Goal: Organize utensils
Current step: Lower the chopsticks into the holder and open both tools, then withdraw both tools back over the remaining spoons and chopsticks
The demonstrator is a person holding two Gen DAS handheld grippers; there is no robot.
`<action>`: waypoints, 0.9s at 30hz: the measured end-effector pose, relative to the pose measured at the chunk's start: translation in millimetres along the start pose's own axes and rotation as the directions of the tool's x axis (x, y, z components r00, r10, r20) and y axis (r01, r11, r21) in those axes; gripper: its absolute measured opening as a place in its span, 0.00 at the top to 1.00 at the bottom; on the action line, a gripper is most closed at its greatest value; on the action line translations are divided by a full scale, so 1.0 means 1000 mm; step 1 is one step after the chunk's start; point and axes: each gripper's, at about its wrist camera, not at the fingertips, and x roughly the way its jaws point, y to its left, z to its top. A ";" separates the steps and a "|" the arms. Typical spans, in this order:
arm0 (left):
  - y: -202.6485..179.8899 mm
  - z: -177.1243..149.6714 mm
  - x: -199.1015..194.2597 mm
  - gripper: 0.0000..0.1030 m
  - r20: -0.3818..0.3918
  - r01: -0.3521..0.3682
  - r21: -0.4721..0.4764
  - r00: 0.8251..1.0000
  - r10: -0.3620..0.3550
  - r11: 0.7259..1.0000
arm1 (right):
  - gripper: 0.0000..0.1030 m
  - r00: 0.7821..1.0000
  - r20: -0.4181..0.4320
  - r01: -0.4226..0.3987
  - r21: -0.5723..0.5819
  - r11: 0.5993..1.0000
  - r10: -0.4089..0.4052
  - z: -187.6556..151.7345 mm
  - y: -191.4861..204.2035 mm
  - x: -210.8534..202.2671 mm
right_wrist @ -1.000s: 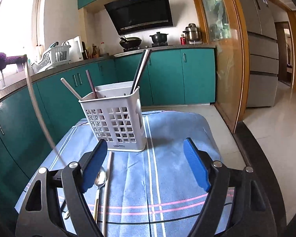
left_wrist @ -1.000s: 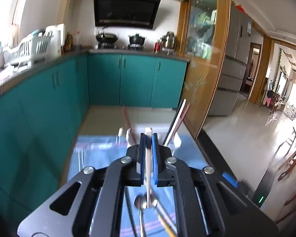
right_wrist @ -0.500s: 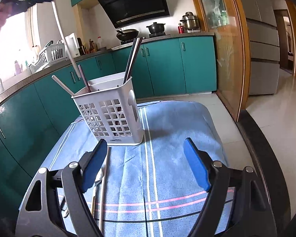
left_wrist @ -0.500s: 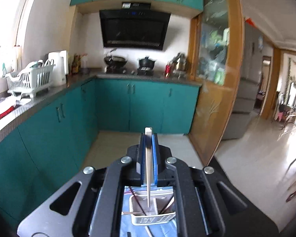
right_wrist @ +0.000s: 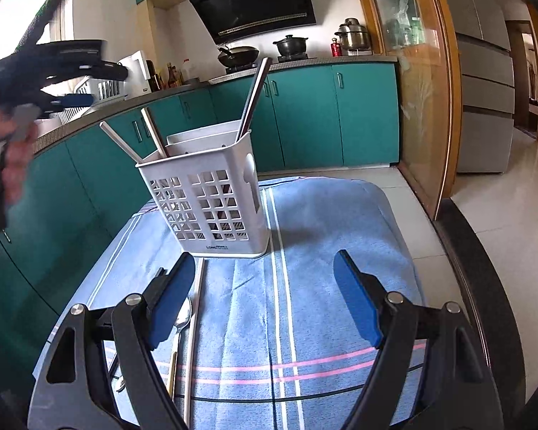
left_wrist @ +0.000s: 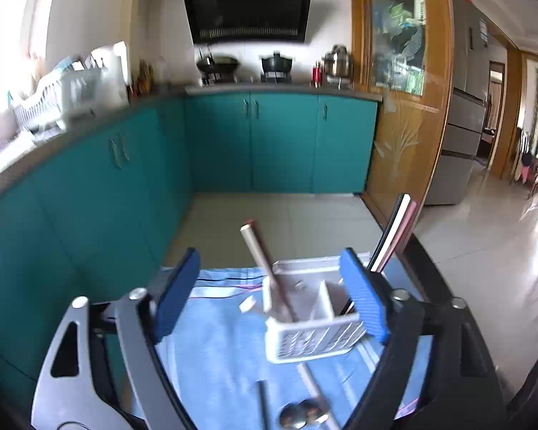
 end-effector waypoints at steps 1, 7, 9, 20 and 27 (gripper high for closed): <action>0.001 -0.007 -0.011 0.14 0.016 -0.004 0.002 1.000 0.004 1.000 | 0.24 1.000 0.000 -0.001 -0.002 1.000 0.001 0.000 0.001 -0.001; 0.005 -0.089 -0.038 0.11 -0.041 -0.031 0.068 0.999 0.034 0.997 | 0.24 1.000 0.007 0.004 -0.031 1.000 -0.004 -0.002 0.008 -0.004; 0.008 -0.126 -0.029 0.11 -0.106 -0.031 0.048 0.994 0.036 0.998 | 0.24 1.000 0.005 0.005 -0.039 0.999 -0.005 -0.003 0.011 -0.005; 0.004 -0.174 -0.009 0.11 -0.254 0.020 0.050 0.967 -0.007 0.999 | 0.25 0.999 -0.044 0.019 -0.103 0.995 -0.024 -0.011 0.034 0.002; 0.005 -0.176 -0.007 0.12 -0.262 0.031 0.034 0.965 -0.021 0.999 | 0.24 0.999 -0.050 0.015 -0.124 0.992 -0.021 -0.014 0.039 0.004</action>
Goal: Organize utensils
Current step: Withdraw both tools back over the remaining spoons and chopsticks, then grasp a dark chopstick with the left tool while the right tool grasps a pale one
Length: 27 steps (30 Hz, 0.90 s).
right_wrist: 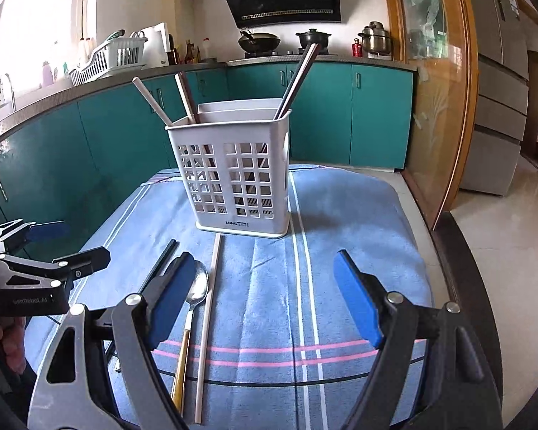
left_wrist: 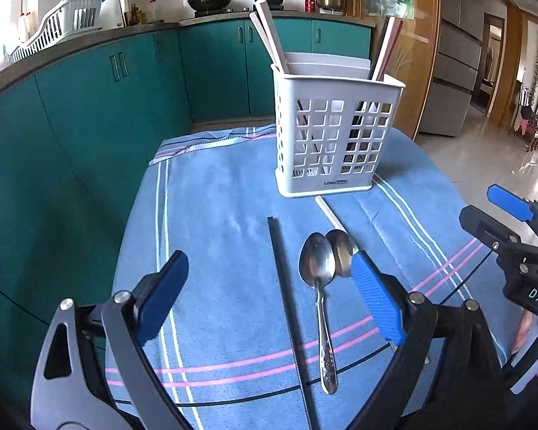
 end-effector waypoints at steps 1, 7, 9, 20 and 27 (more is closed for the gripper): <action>0.000 0.000 0.001 0.13 -0.004 -0.001 -0.001 1.000 0.001 1.000 | 0.24 1.000 -0.003 -0.001 0.003 1.000 0.001 -0.001 0.000 0.001; -0.002 0.001 0.007 0.13 -0.013 -0.005 -0.006 1.000 0.005 1.000 | 0.25 1.000 -0.004 -0.003 0.008 1.000 0.003 -0.001 -0.003 -0.001; -0.002 0.001 0.010 0.13 -0.019 -0.006 -0.009 1.000 0.006 1.000 | 0.25 1.000 -0.004 -0.003 0.009 1.000 0.003 -0.001 -0.003 0.000; 0.011 0.018 0.077 0.39 -0.153 -0.003 -0.075 0.988 -0.009 0.997 | 0.25 0.999 -0.027 -0.024 0.010 1.000 0.024 -0.002 -0.002 0.003; 0.008 0.025 0.123 0.64 -0.254 0.000 -0.092 0.967 -0.024 0.996 | 0.25 0.998 -0.046 -0.031 0.006 0.999 0.032 -0.004 -0.003 0.006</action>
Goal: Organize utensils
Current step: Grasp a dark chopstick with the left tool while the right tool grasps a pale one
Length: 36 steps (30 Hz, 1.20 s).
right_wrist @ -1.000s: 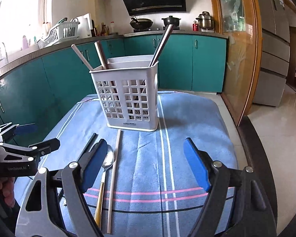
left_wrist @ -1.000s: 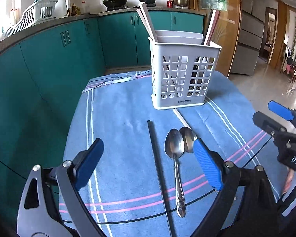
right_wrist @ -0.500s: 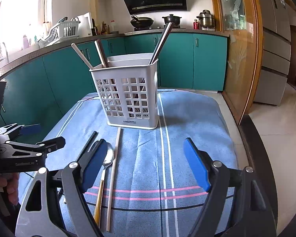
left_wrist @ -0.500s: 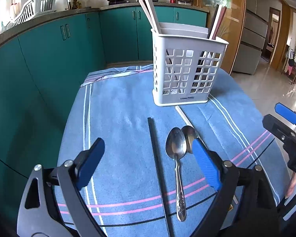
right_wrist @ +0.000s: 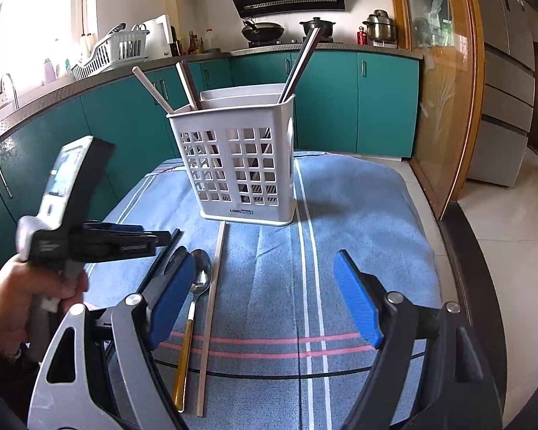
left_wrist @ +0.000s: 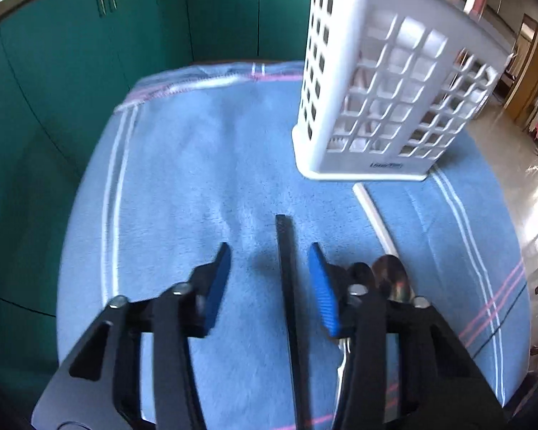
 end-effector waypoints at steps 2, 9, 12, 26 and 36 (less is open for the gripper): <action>-0.001 0.003 0.010 0.67 -0.021 0.008 -0.002 1.000 -0.008 1.000 | 0.25 1.000 -0.005 0.000 -0.001 1.000 0.000 -0.001 0.000 0.001; 0.006 0.014 0.020 0.93 -0.004 0.016 -0.026 1.000 -0.016 1.000 | 0.25 0.999 -0.034 -0.008 -0.032 0.999 0.007 0.003 0.012 0.015; 0.015 0.014 0.019 0.94 -0.013 0.078 -0.059 0.997 -0.079 0.995 | 0.25 0.996 -0.093 -0.013 -0.055 0.998 0.008 0.018 0.019 0.042; 0.041 -0.007 -0.129 0.94 0.305 0.132 -0.009 0.944 -0.123 0.991 | 0.51 0.909 -0.415 -0.019 -0.104 0.994 -0.026 0.047 0.064 0.197; 0.047 -0.015 -0.175 0.94 0.380 0.146 -0.006 0.915 -0.133 0.989 | 0.94 0.918 -0.389 0.031 -0.121 0.992 -0.076 0.052 0.070 0.185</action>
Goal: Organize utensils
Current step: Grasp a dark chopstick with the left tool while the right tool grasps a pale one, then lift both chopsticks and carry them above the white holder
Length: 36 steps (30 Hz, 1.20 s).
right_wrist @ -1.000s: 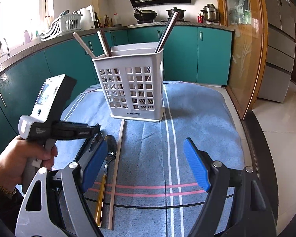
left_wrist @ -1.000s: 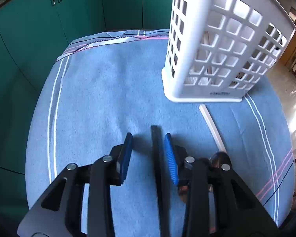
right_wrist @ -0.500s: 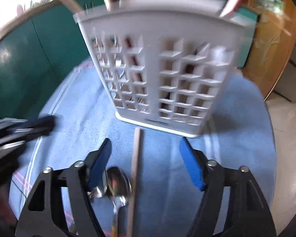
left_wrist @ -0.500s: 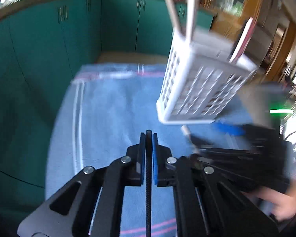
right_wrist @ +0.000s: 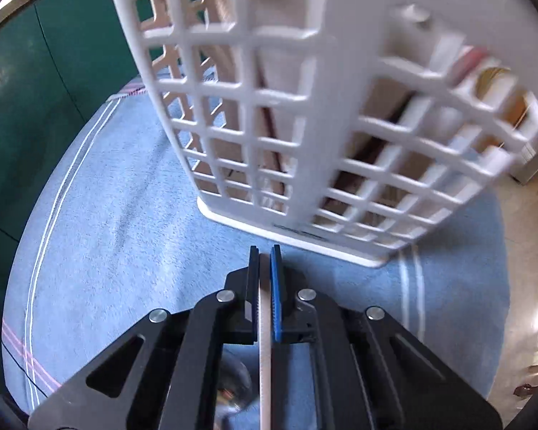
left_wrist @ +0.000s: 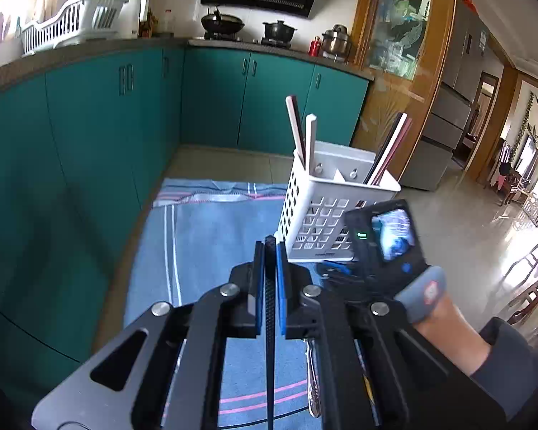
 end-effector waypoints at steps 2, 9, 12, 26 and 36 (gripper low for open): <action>-0.001 0.000 -0.007 0.94 0.017 0.001 0.002 1.000 -0.001 1.000 | 0.94 0.998 0.053 -0.019 0.026 0.999 0.018 -0.007 -0.013 -0.022; -0.010 0.006 -0.028 0.94 0.048 -0.008 0.029 0.999 0.007 1.000 | 0.94 0.964 0.257 -0.081 0.057 0.995 0.064 -0.041 -0.047 -0.141; -0.015 0.008 -0.041 0.94 0.068 -0.014 0.040 0.998 0.011 0.999 | 0.94 0.940 0.334 -0.097 0.054 0.994 0.074 -0.060 -0.057 -0.190; -0.048 0.022 -0.113 0.94 0.205 0.015 0.100 0.978 -0.035 0.995 | 0.94 0.828 0.554 -0.120 0.023 0.992 0.088 -0.076 -0.058 -0.310; -0.042 0.021 -0.105 0.94 0.186 0.024 0.094 0.982 -0.041 0.995 | 0.94 0.816 0.573 -0.097 0.002 0.995 0.079 -0.023 -0.057 -0.336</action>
